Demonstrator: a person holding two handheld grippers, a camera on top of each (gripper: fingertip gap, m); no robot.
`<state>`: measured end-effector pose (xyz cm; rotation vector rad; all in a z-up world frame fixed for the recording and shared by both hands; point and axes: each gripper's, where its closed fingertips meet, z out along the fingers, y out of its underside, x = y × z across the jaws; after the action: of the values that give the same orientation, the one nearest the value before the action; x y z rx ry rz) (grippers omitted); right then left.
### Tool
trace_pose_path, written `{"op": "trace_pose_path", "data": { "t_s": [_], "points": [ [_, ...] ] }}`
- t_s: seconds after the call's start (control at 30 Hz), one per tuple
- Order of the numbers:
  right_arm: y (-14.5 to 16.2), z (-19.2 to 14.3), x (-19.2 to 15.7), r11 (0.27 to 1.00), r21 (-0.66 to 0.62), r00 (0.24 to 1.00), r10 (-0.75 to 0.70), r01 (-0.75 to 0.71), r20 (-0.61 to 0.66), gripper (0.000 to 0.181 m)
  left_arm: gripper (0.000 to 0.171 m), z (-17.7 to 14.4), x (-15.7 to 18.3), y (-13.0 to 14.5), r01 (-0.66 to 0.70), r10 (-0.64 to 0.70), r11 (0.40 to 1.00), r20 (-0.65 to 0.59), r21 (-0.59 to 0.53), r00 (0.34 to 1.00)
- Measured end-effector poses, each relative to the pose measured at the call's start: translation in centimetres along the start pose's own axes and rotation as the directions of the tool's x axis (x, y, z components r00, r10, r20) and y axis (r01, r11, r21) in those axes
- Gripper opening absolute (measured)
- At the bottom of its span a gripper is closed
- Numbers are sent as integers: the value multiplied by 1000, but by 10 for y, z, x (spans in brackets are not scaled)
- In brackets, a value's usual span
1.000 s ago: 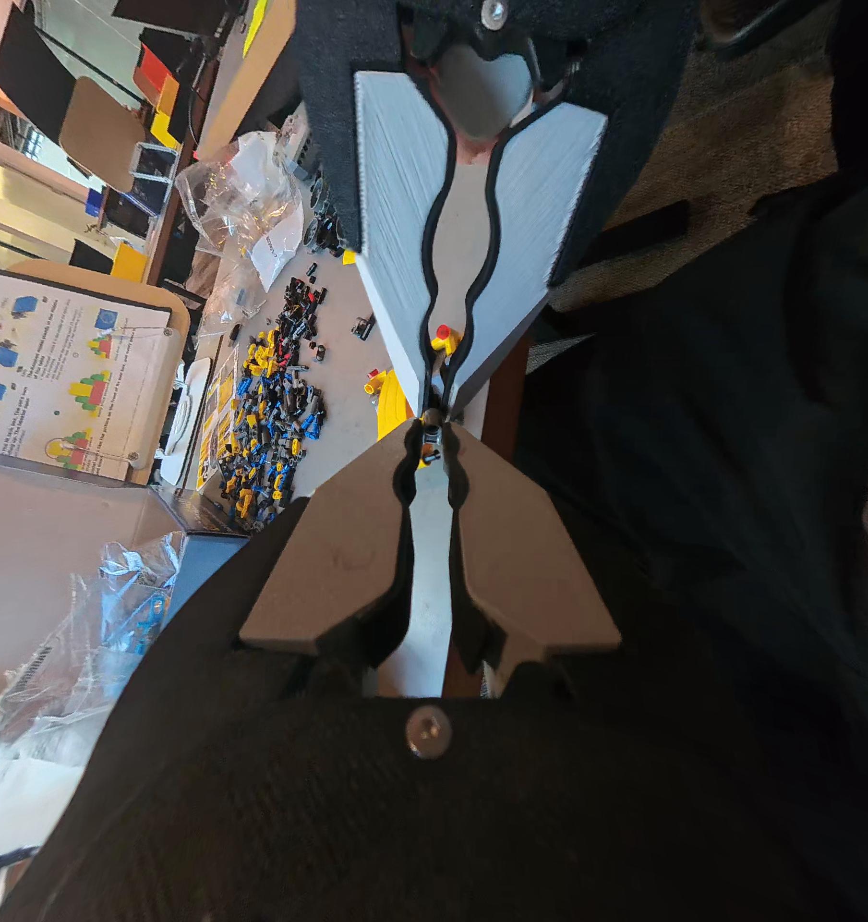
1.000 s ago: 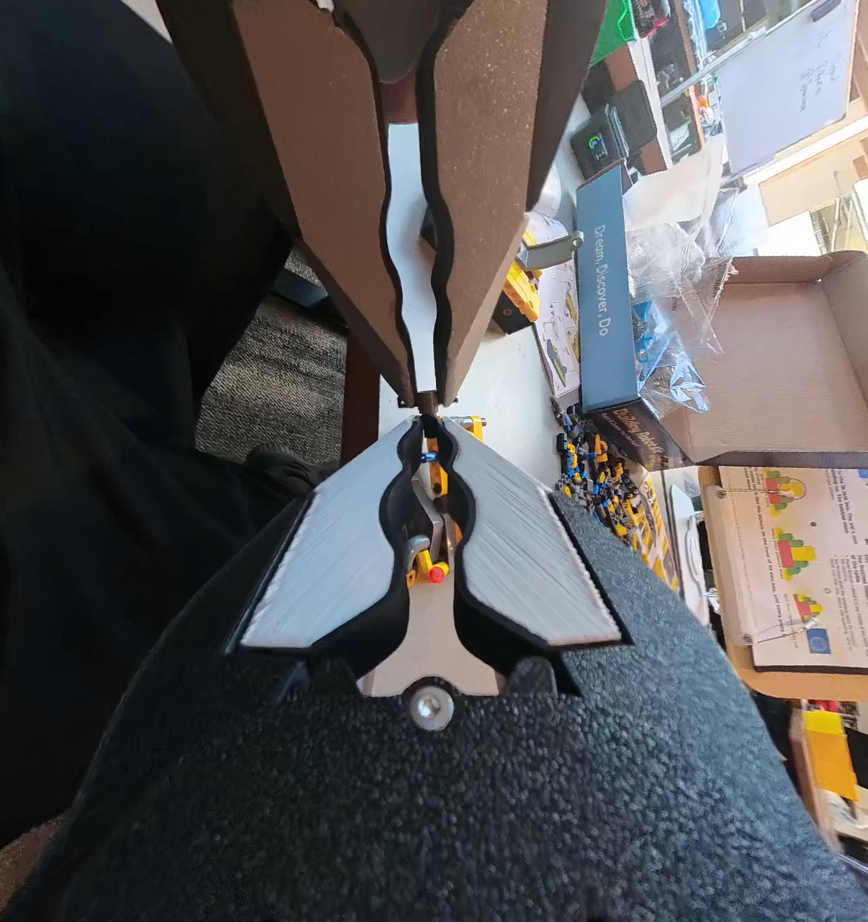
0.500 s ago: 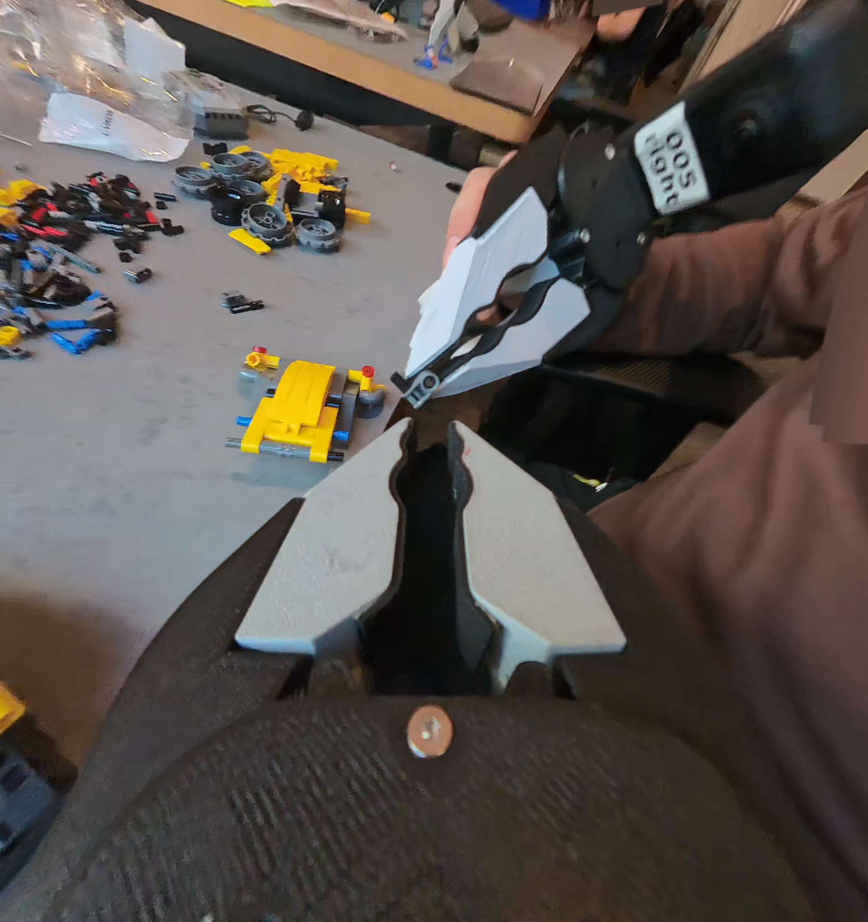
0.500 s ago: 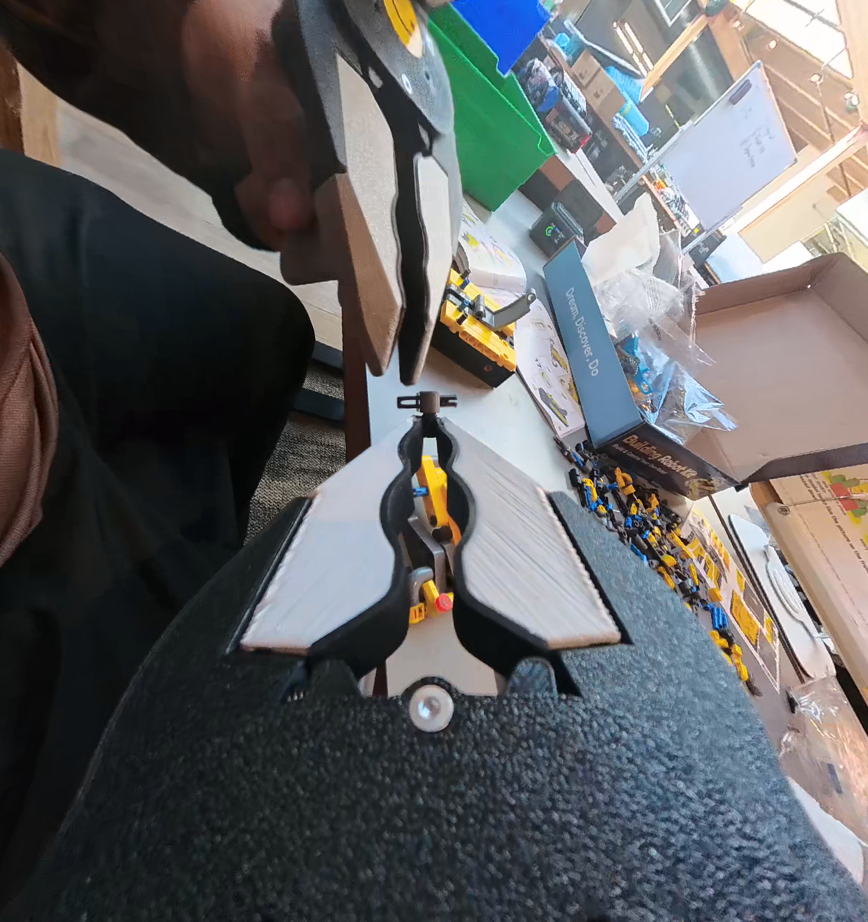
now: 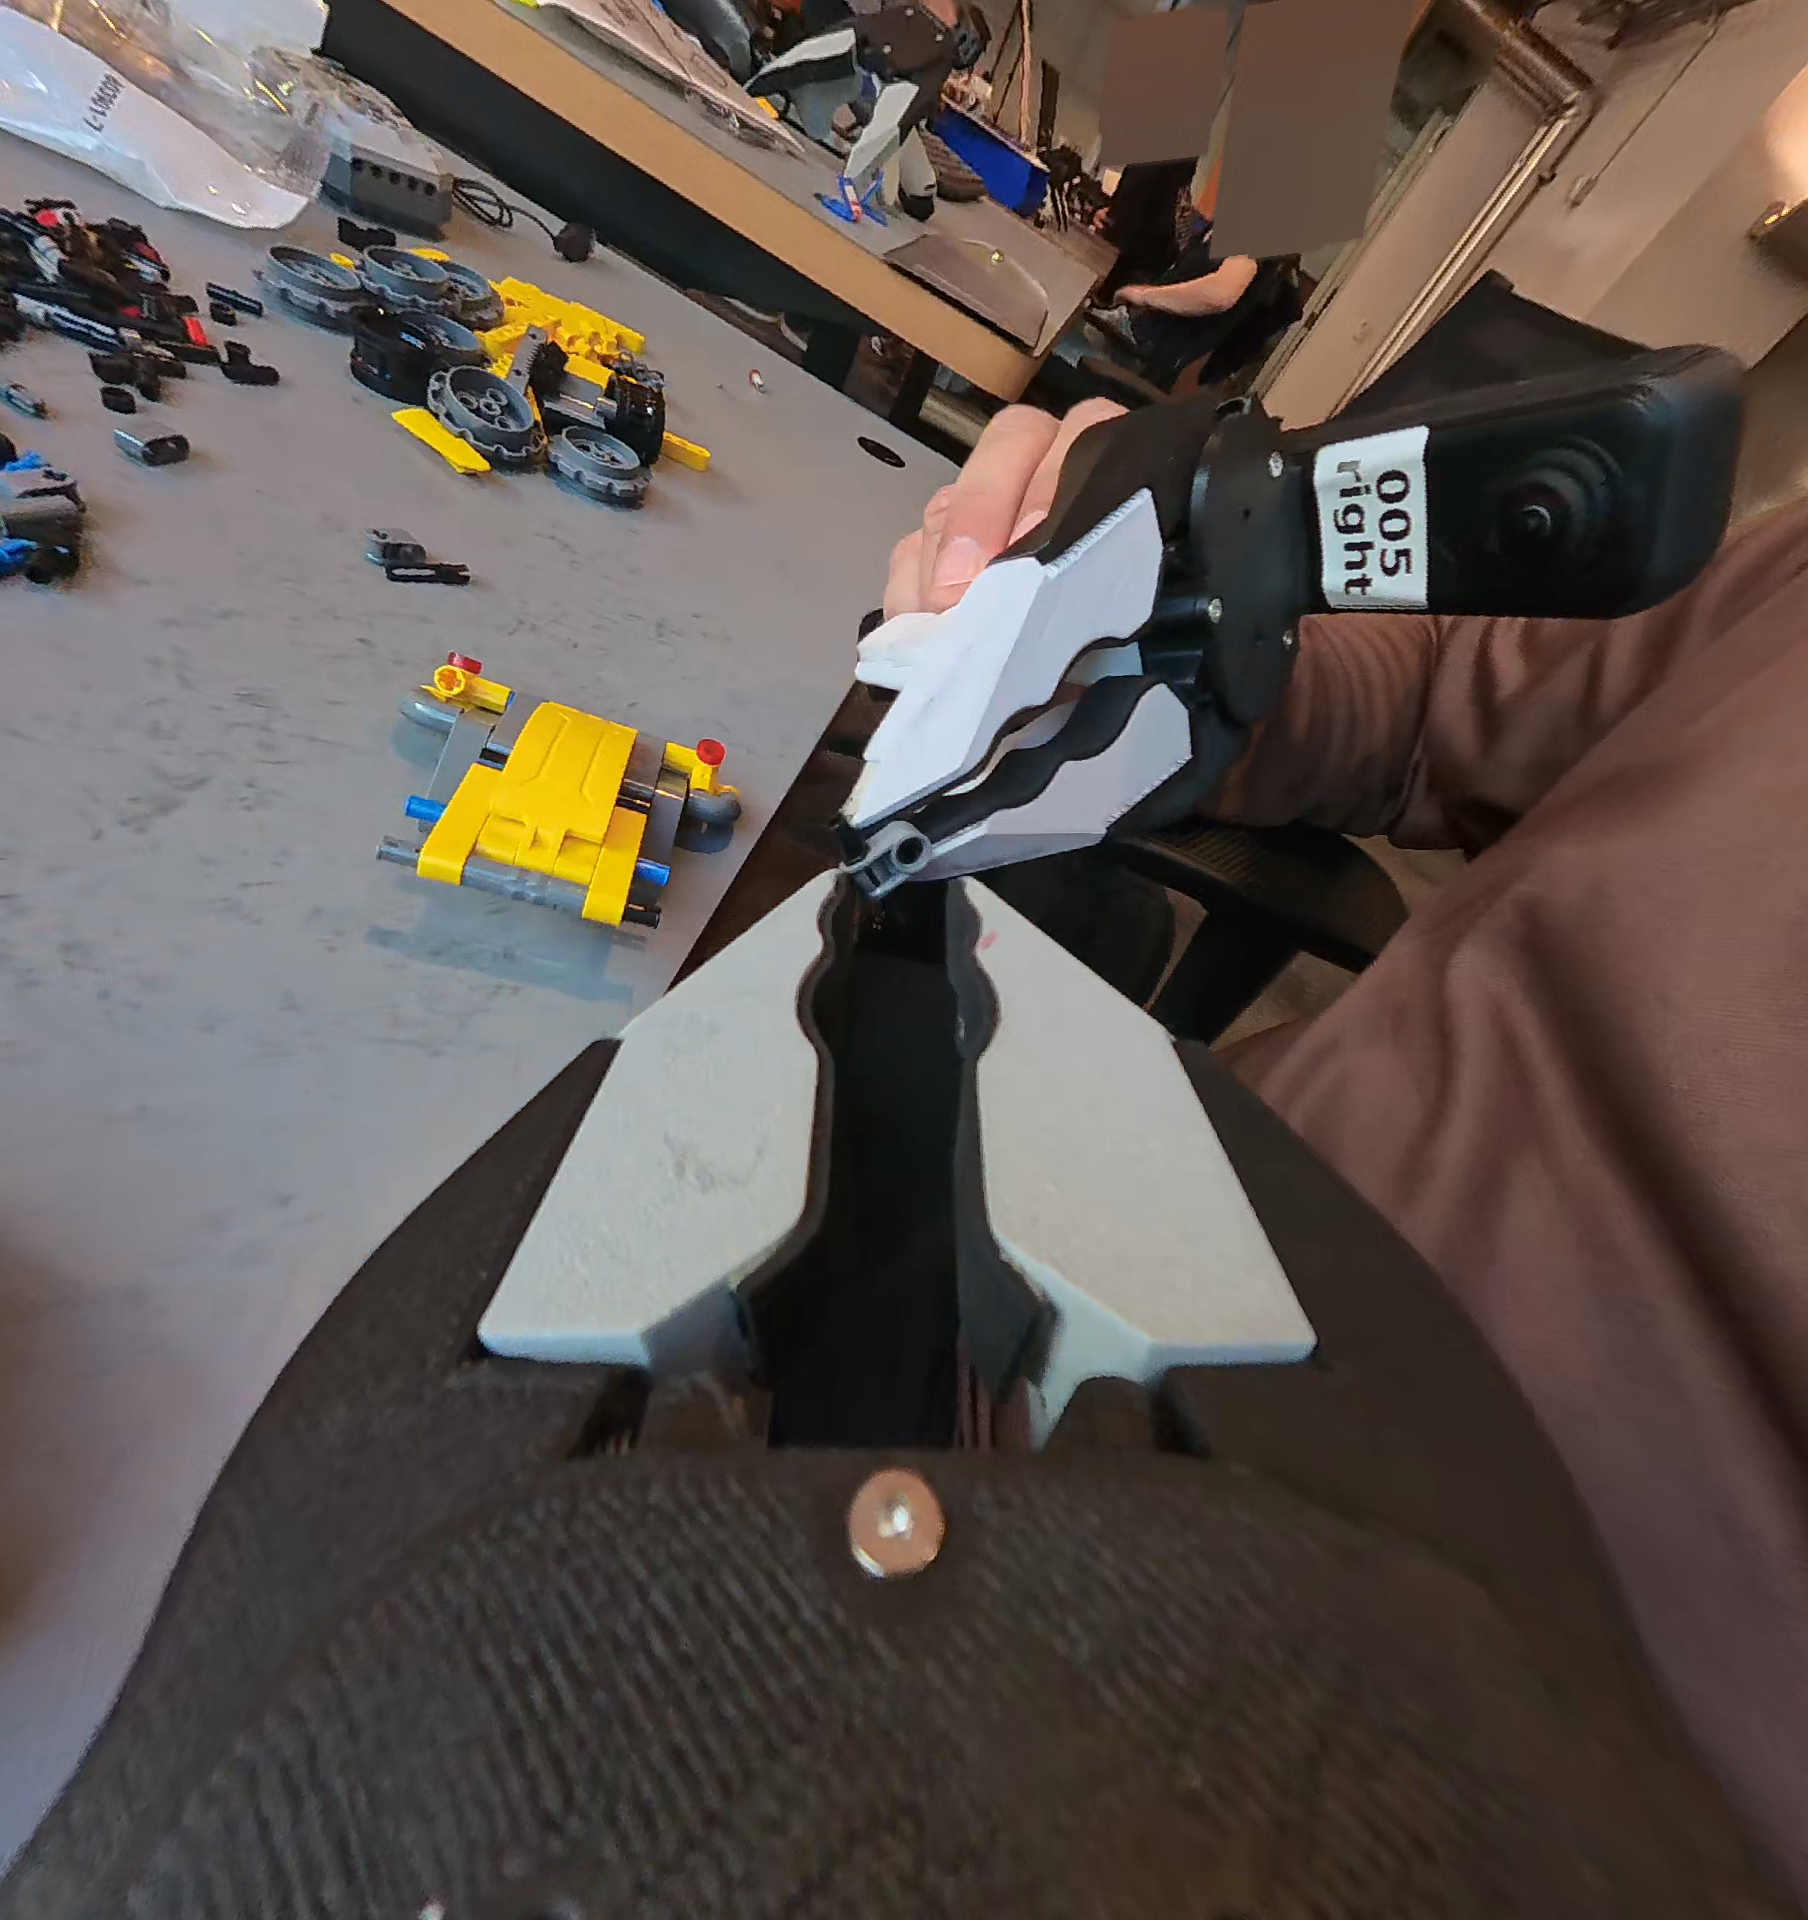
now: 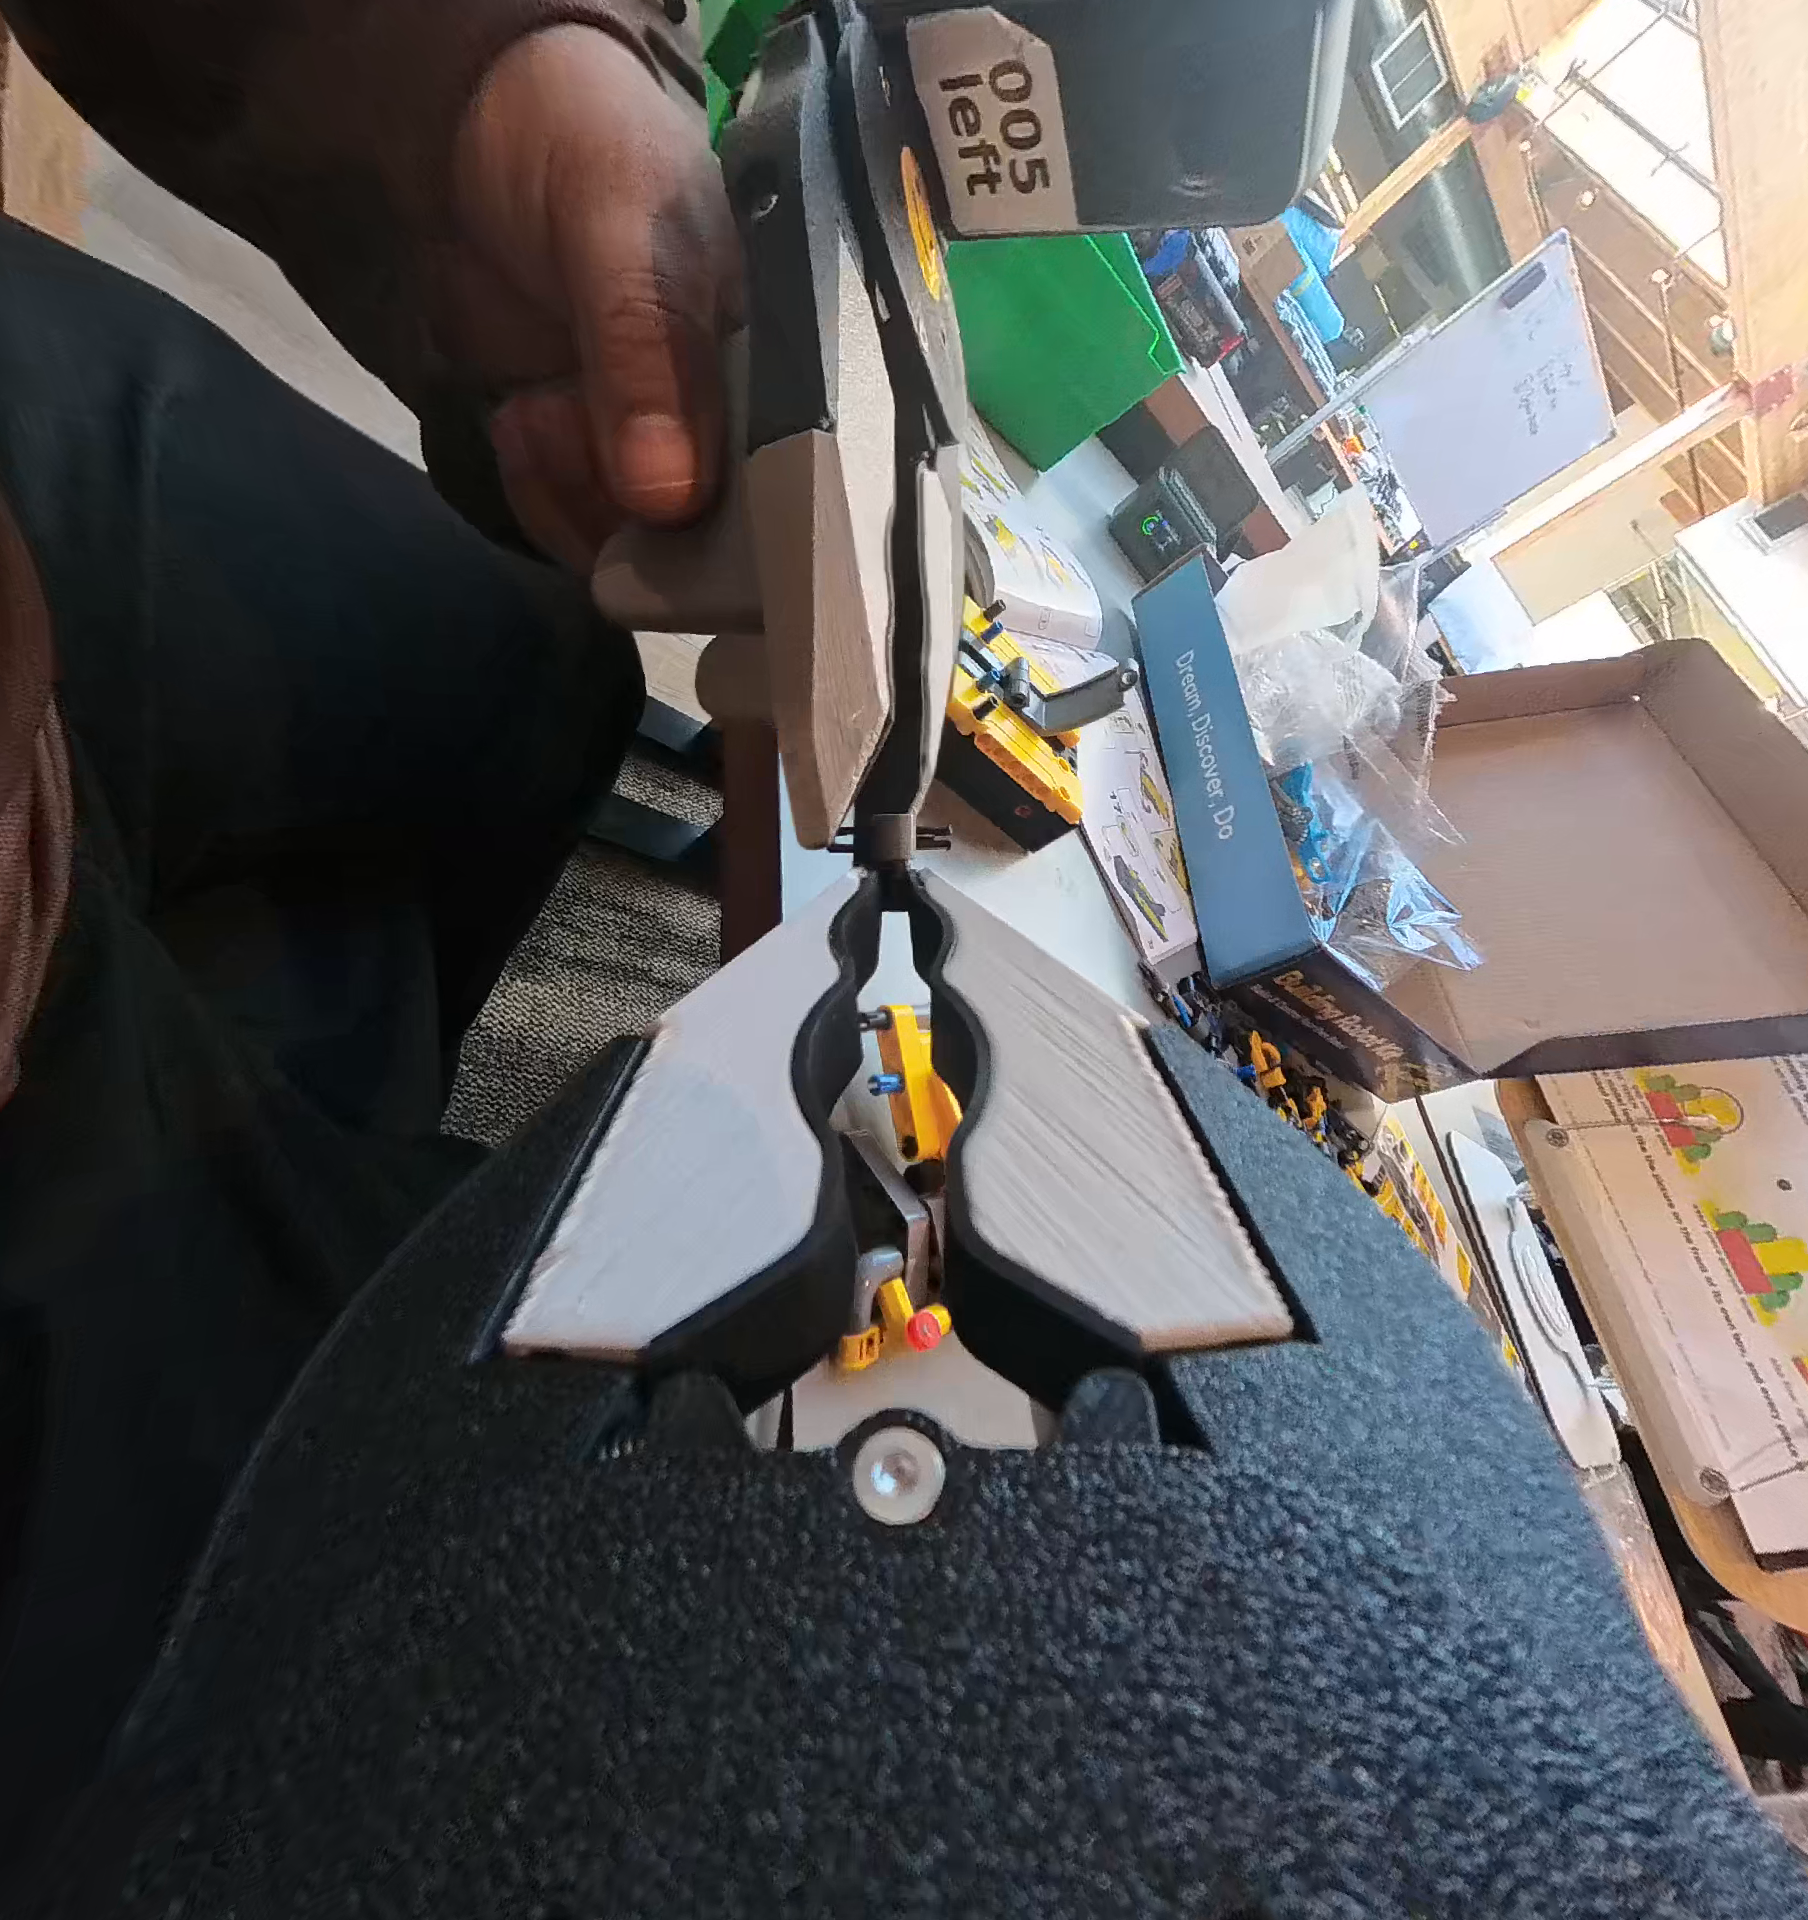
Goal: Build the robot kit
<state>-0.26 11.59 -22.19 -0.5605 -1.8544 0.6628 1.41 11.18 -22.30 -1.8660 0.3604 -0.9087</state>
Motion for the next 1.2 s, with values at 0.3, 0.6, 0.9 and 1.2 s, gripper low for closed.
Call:
{"op": "trace_pose_path", "data": {
  "t_s": [0.3, 0.6, 0.9, 1.2],
  "points": [
    [-5, 18, -4, 997, -8, 997, -72, 72, 6, 2, 14, -14, -8, 14, -26, 26, 1000, 14, -11, 1000],
    [-7, 25, 2, 994, -13, 993, -112, 111, -27, 2, 10, -22, -13, 20, 13, -12, 1000, -48, 10, 999],
    [-6, 21, 3, 997, 9, 996, -78, 79, -31, 2, 8, -21, -8, 6, 40, -34, 997, -83, 68, 996],
    [-5, 21, 2, 995, -1, 995, -98, 98, -34, 2, 0, -17, -11, 9, 45, -41, 995, -42, 88, 998]
  ]
}}
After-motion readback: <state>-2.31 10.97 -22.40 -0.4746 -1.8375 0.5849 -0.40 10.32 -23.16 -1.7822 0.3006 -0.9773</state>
